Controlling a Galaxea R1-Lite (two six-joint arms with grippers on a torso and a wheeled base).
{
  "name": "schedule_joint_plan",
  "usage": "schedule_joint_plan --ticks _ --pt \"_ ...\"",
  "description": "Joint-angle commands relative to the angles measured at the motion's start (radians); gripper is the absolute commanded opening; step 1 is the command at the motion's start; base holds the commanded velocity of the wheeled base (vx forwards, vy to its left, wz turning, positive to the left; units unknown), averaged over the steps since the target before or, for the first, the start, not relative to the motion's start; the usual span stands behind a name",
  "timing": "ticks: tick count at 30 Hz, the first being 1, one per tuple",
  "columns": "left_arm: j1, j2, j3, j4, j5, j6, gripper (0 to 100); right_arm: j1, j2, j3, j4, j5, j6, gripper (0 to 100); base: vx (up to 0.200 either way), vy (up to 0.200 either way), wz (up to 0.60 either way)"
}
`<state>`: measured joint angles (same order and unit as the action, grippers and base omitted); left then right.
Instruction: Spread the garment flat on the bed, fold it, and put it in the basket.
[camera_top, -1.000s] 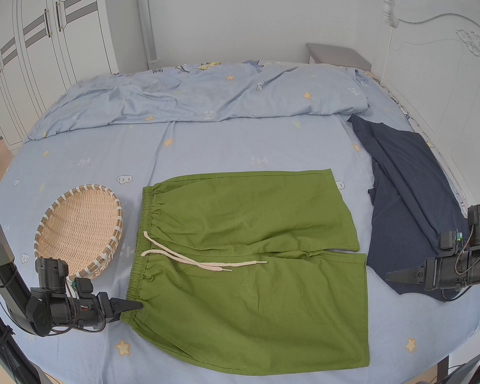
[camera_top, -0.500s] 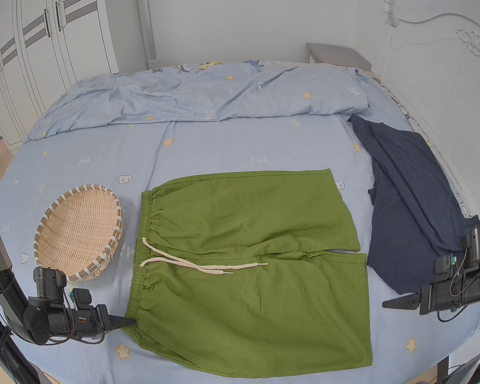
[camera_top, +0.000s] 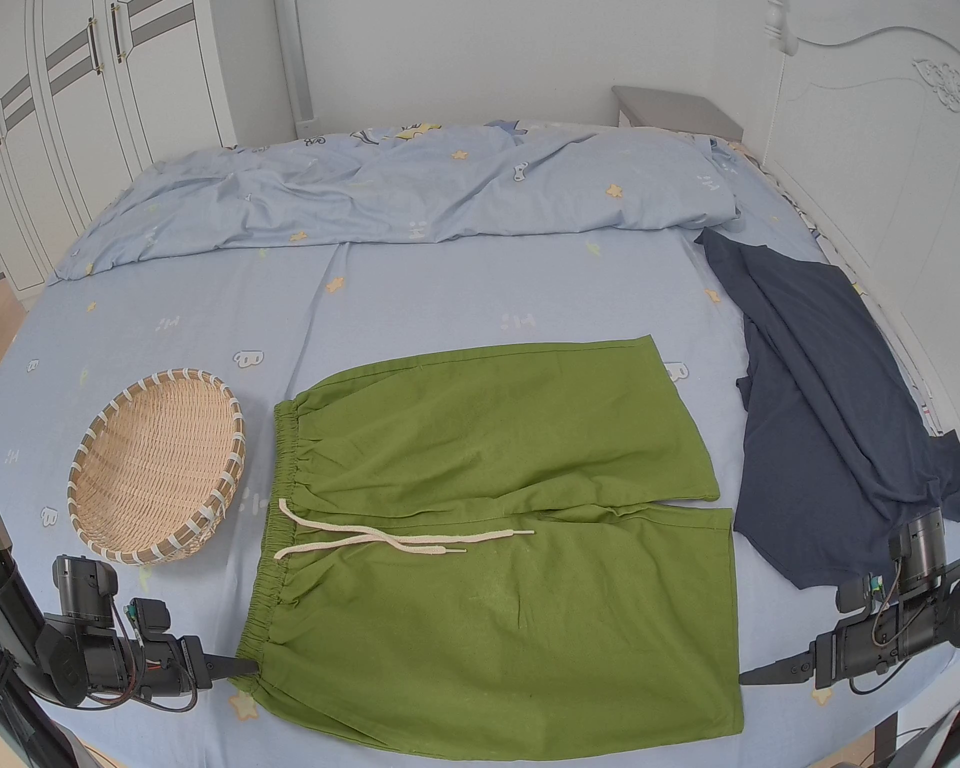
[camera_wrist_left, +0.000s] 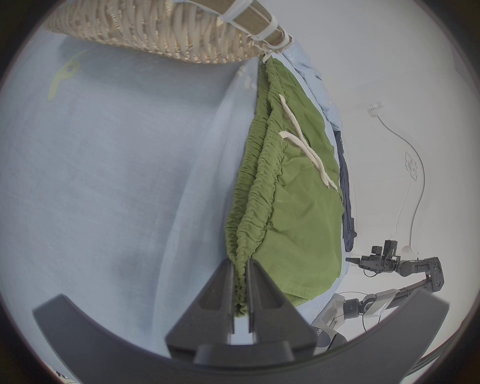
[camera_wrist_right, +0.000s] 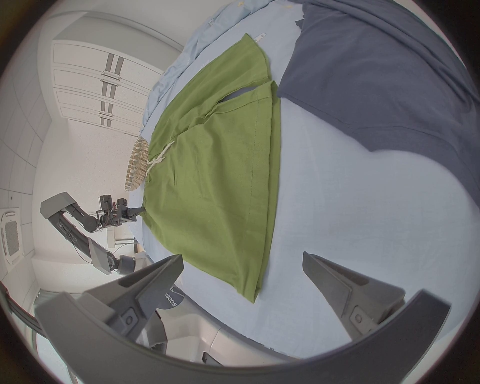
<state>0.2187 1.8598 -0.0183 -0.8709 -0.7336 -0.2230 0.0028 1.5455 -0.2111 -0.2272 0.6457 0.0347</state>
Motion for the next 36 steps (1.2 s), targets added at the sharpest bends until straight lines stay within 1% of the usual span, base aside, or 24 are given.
schedule_joint_plan --ticks 1,2,3,7,9,12,15,16,17,21,24,36 --pt "0.005 0.007 0.014 -0.007 0.000 0.002 0 0.026 0.173 0.081 -0.132 0.002 -0.001 100 0.000 0.000 0.00" --pt "0.005 0.007 0.015 -0.011 0.000 0.002 0 0.031 0.219 0.114 -0.221 0.002 0.001 100 0.000 0.000 0.00" --pt "0.007 0.007 0.015 -0.016 0.000 0.002 0 0.036 0.238 0.133 -0.267 0.003 0.001 100 0.000 0.000 0.00" --pt "0.014 0.007 0.012 -0.020 0.000 -0.003 0 0.062 0.304 0.187 -0.397 0.003 0.002 100 0.000 0.000 0.00" --pt "0.014 0.007 0.009 -0.020 0.000 -0.003 0 0.074 0.320 0.211 -0.449 0.017 0.005 100 0.000 0.000 0.00" --pt "0.014 0.006 0.011 -0.020 0.000 -0.003 0 0.088 0.318 0.211 -0.449 0.048 0.010 100 0.000 0.000 0.00" --pt "0.013 0.006 0.012 -0.020 0.000 -0.001 0 0.091 0.318 0.211 -0.445 0.057 0.014 100 0.000 0.000 0.00" --pt "0.011 0.004 0.012 -0.020 0.000 -0.001 0 0.105 0.320 0.211 -0.442 0.066 0.016 100 0.000 0.000 0.00" --pt "0.011 0.004 0.012 -0.020 0.000 -0.001 0 0.105 0.320 0.211 -0.442 0.066 0.016 100 0.000 0.000 0.00" --pt "0.005 0.002 0.012 -0.020 0.000 -0.001 0 0.161 0.352 0.211 -0.454 0.072 0.019 100 0.000 0.000 0.00" --pt "0.004 0.007 0.012 -0.020 0.000 -0.001 0 0.183 0.373 0.211 -0.465 0.072 0.021 100 0.000 0.000 0.00" --pt "0.002 0.012 0.009 -0.020 -0.001 -0.001 0 0.197 0.384 0.211 -0.509 0.081 0.039 100 0.000 0.000 0.00"
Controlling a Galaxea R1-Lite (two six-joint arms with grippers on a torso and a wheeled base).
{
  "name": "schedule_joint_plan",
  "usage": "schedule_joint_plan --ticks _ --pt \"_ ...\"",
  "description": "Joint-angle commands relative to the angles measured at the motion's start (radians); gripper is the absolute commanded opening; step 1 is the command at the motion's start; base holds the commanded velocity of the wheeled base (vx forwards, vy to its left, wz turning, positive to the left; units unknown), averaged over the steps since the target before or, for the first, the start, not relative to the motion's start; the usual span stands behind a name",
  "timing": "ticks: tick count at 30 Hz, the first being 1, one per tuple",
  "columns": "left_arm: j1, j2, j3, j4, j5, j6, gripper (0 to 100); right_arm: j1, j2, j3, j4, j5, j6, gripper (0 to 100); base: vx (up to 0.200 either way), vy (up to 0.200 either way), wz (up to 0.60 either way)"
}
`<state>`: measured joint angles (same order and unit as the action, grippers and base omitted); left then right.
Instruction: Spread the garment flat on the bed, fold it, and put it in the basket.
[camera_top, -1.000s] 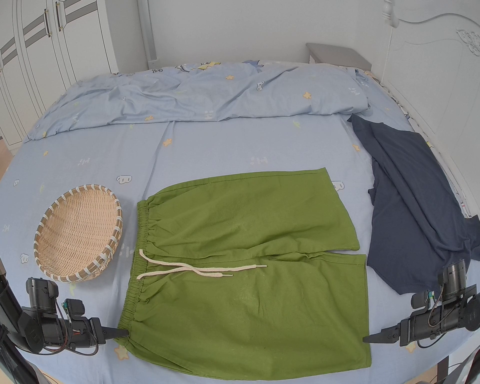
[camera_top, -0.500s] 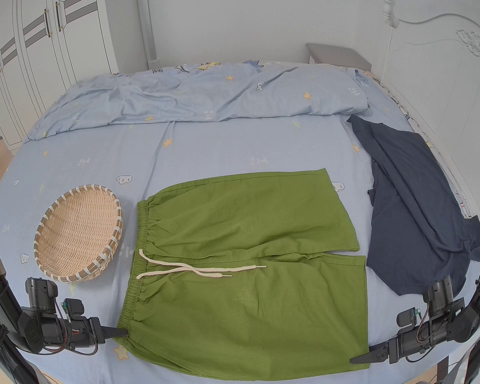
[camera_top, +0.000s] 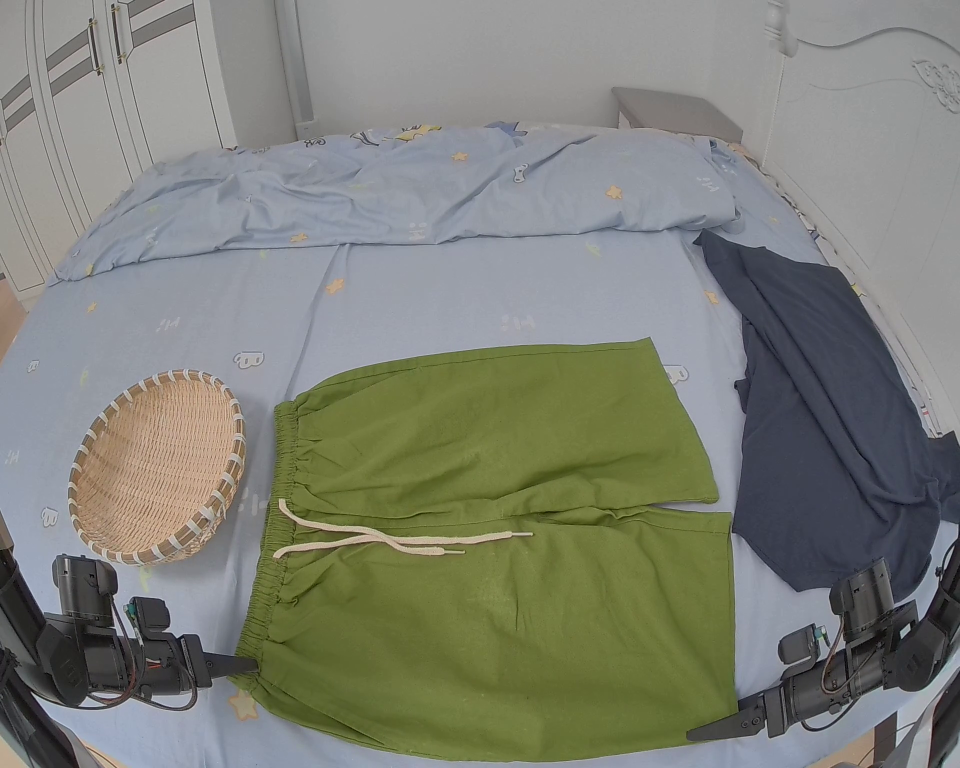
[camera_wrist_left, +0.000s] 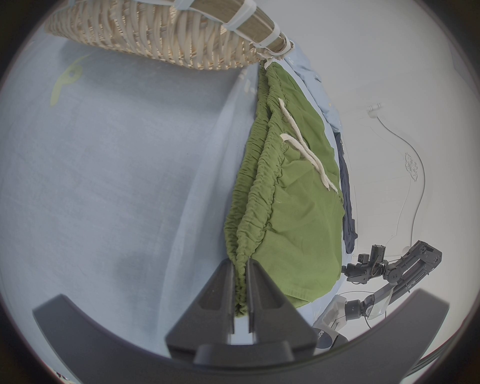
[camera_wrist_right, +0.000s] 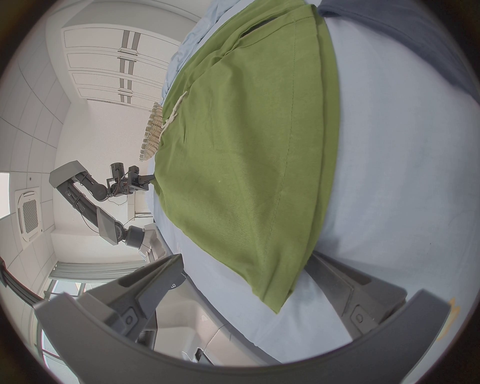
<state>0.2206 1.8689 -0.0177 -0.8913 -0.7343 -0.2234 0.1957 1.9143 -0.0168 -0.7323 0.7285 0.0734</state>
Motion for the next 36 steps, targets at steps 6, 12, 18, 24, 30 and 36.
schedule_joint_plan --ticks 6,12,18,24,30,36 --pt "0.000 0.003 0.010 0.000 -0.001 -0.001 0 0.025 0.017 0.006 -0.012 -0.001 0.020 0 0.000 0.000 0.00" --pt "0.006 0.003 0.008 0.000 -0.001 -0.001 0 0.024 0.037 0.006 -0.019 -0.006 0.022 0 0.000 0.000 0.00" --pt "0.017 0.010 0.015 0.002 0.001 0.001 0 -0.009 0.020 0.017 0.034 -0.018 0.022 0 0.000 0.000 0.00" --pt "0.017 -0.008 0.015 0.061 0.001 0.001 0 -0.076 -0.121 0.017 0.131 -0.020 0.014 0 0.000 0.000 0.00" --pt "-0.001 -0.053 0.007 0.064 -0.001 -0.014 0 -0.052 -0.204 -0.017 0.205 -0.012 0.016 0 0.000 0.000 0.00" --pt "-0.093 -0.203 -0.051 0.072 0.012 -0.237 0 -0.064 -0.333 -0.157 0.315 -0.014 0.059 0 0.000 0.000 0.00"
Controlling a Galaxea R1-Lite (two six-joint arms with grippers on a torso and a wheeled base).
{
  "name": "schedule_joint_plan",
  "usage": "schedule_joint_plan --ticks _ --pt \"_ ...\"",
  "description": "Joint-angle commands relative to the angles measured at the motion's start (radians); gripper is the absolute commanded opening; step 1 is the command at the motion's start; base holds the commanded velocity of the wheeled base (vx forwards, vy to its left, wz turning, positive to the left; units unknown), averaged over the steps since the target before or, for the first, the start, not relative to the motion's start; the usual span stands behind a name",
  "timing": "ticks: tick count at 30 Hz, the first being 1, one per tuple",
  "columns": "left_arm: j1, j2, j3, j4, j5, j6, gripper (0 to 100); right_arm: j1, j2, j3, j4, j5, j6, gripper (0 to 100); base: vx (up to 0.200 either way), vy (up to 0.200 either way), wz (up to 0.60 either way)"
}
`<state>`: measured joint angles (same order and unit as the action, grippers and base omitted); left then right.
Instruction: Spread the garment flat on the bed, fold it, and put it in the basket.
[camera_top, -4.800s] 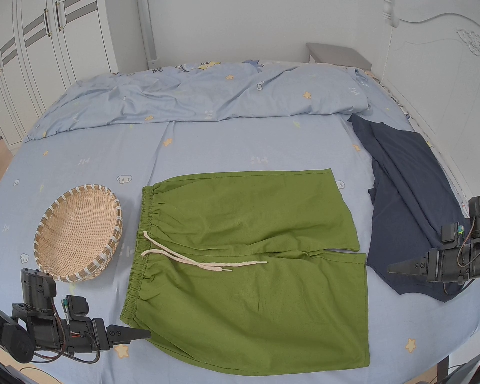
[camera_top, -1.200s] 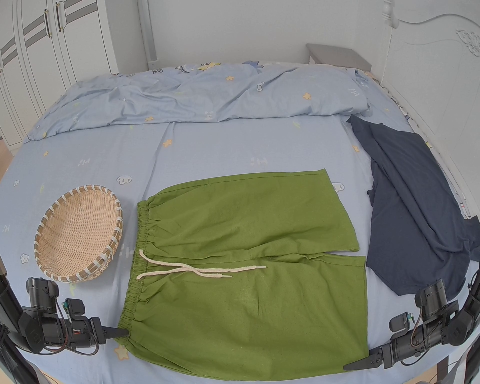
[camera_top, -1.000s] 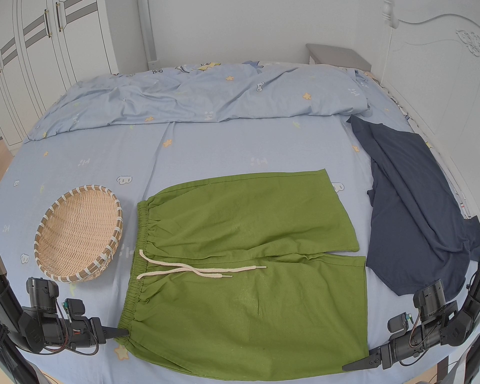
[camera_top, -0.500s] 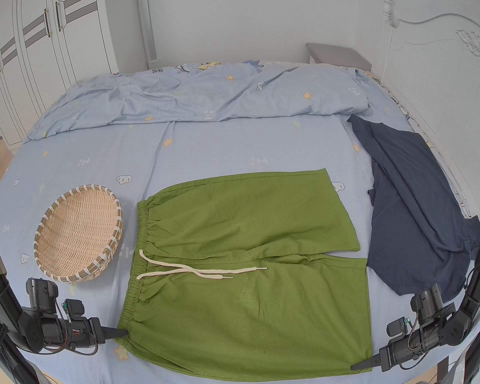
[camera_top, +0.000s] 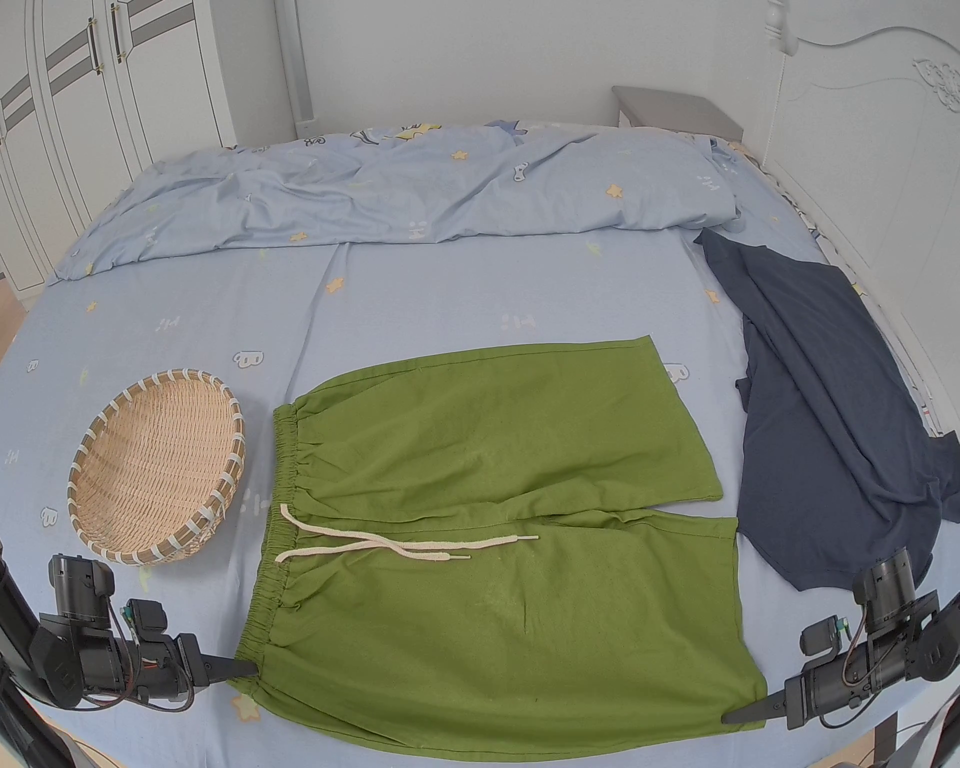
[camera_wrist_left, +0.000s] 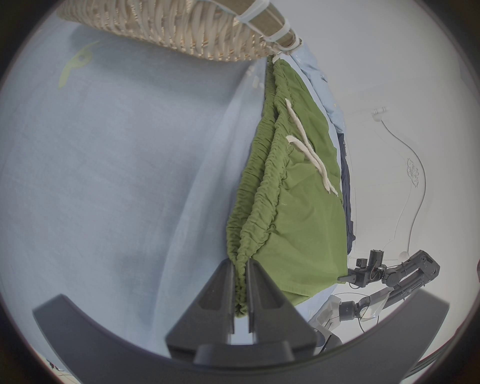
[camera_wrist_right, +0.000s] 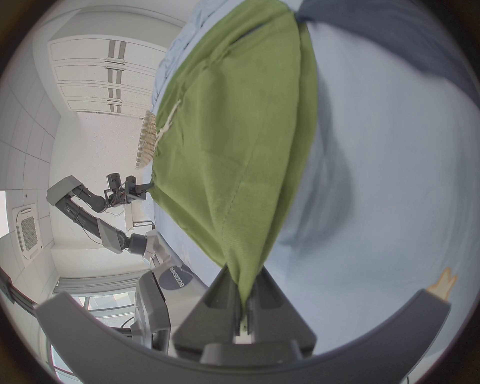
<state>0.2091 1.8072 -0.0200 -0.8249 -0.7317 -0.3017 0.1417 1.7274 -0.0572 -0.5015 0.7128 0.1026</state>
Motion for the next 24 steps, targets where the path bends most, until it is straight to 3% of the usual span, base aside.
schedule_joint_plan --ticks 1,3,5,6,8,9,10,11,16,21,24 --pt "-0.086 -0.149 -0.055 0.006 0.011 -0.175 0 -0.010 -0.154 -0.128 0.097 0.002 0.034 0 0.000 0.000 0.00" --pt "-0.111 -0.186 -0.129 0.029 0.017 -0.277 0 -0.007 -0.213 -0.237 0.202 0.004 0.071 0 0.000 0.000 0.00" --pt "-0.113 -0.189 -0.155 0.049 0.017 -0.281 0 -0.002 -0.227 -0.271 0.235 0.004 0.078 0 0.000 0.000 0.00" --pt "-0.113 -0.193 -0.248 0.156 0.017 -0.286 0 -0.001 -0.256 -0.377 0.336 0.002 0.088 0 0.000 0.000 0.00" --pt "-0.111 -0.200 -0.356 0.299 0.018 -0.290 0 -0.001 -0.270 -0.481 0.434 0.002 0.088 0 0.000 0.000 0.00" --pt "-0.111 -0.200 -0.356 0.299 0.018 -0.290 0 -0.001 -0.270 -0.481 0.434 0.002 0.088 0 0.000 0.000 0.00" --pt "-0.108 -0.201 -0.463 0.438 0.028 -0.290 0 -0.007 -0.270 -0.579 0.518 -0.001 0.088 0 0.000 0.000 0.00" --pt "-0.109 -0.198 -0.506 0.489 0.037 -0.290 0 -0.008 -0.269 -0.615 0.543 -0.003 0.088 0 0.000 0.000 0.00" --pt "-0.116 -0.186 -0.670 0.616 0.081 -0.300 0 -0.011 -0.255 -0.747 0.598 -0.007 0.089 0 0.000 0.000 0.00" --pt "-0.142 -0.085 -0.930 0.773 0.106 -0.410 0 -0.007 -0.154 -0.917 0.641 -0.010 0.111 0 0.000 0.000 0.00" --pt "-0.145 -0.028 -1.048 0.863 0.120 -0.415 0 -0.004 -0.108 -0.987 0.656 -0.010 0.117 0 0.000 0.000 0.00"
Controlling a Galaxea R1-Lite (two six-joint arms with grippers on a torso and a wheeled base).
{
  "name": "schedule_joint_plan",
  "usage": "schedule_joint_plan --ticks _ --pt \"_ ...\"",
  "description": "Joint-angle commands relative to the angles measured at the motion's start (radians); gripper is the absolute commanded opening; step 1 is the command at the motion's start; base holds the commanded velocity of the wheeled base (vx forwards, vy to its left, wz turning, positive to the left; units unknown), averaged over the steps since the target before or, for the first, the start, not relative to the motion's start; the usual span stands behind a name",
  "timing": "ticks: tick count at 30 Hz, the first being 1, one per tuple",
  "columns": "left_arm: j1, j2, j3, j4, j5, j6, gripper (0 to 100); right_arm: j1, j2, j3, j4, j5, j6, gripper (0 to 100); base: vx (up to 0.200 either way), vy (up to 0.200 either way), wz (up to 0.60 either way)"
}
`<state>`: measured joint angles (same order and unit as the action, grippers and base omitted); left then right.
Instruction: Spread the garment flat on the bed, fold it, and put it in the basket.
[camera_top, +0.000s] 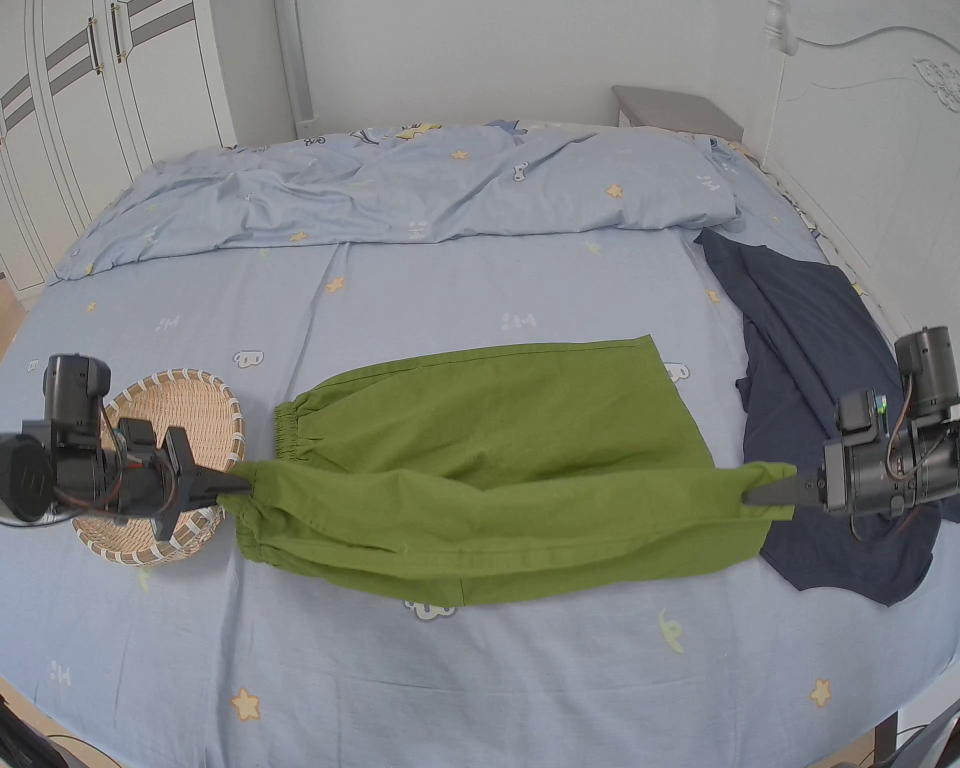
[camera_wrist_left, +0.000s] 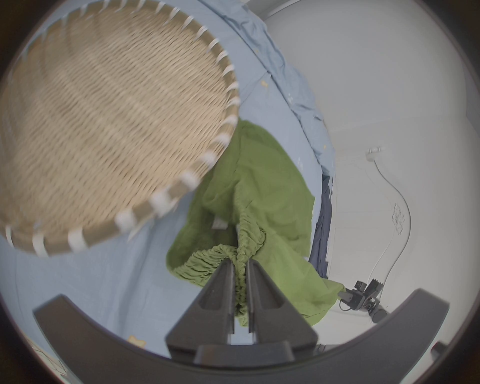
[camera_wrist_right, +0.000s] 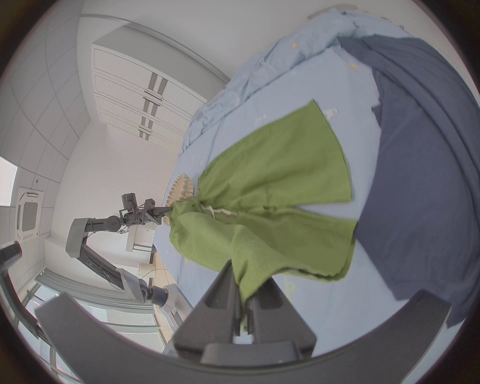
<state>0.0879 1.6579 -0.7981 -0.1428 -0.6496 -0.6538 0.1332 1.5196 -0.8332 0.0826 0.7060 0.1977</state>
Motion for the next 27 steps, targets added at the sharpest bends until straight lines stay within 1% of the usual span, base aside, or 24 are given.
schedule_joint_plan --ticks 1,6,7,9,12,13,14,15,16,17,19,24,27 --pt "-0.027 0.138 -0.303 0.206 0.042 -0.063 0 0.006 0.114 -0.228 0.072 -0.003 0.022 0 0.000 0.000 0.00" --pt "-0.045 0.212 -0.432 0.259 0.099 -0.063 0 0.006 0.183 -0.322 0.062 -0.005 0.026 0 0.000 0.000 0.00" --pt "-0.045 0.215 -0.435 0.262 0.102 -0.063 0 0.006 0.185 -0.323 0.062 -0.005 0.028 0 0.000 0.000 0.00" --pt "-0.046 0.267 -0.507 0.302 0.125 -0.058 0 0.002 0.220 -0.383 0.062 -0.005 0.031 0 0.000 0.000 0.00" --pt "-0.048 0.309 -0.587 0.358 0.125 -0.056 0 0.000 0.263 -0.454 0.069 -0.008 0.039 0 0.000 0.000 0.00" --pt "-0.048 0.309 -0.587 0.358 0.125 -0.056 0 0.000 0.263 -0.454 0.069 -0.008 0.039 0 0.000 0.000 0.00" --pt "-0.054 0.321 -0.633 0.387 0.123 -0.056 0 -0.003 0.286 -0.500 0.074 -0.010 0.045 0 0.000 0.000 0.00" --pt "-0.056 0.322 -0.642 0.390 0.123 -0.056 0 -0.004 0.289 -0.506 0.074 -0.011 0.045 0 0.000 0.000 0.00" --pt "-0.057 0.335 -0.682 0.410 0.122 -0.055 0 -0.006 0.309 -0.537 0.074 -0.014 0.046 0 0.000 0.000 0.00" --pt "-0.057 0.335 -0.682 0.410 0.122 -0.055 0 -0.006 0.309 -0.537 0.074 -0.014 0.046 0 0.000 0.000 0.00" --pt "-0.051 0.361 -0.747 0.445 0.119 -0.053 0 -0.017 0.346 -0.601 0.074 -0.022 0.045 0 0.000 0.000 0.00" --pt "-0.043 0.369 -0.764 0.456 0.113 -0.035 0 -0.026 0.409 -0.701 0.085 -0.023 0.045 0 0.000 0.000 0.00" --pt "-0.042 0.369 -0.757 0.457 0.114 -0.024 0 -0.024 0.449 -0.771 0.123 -0.026 0.045 0 0.000 0.000 0.00"
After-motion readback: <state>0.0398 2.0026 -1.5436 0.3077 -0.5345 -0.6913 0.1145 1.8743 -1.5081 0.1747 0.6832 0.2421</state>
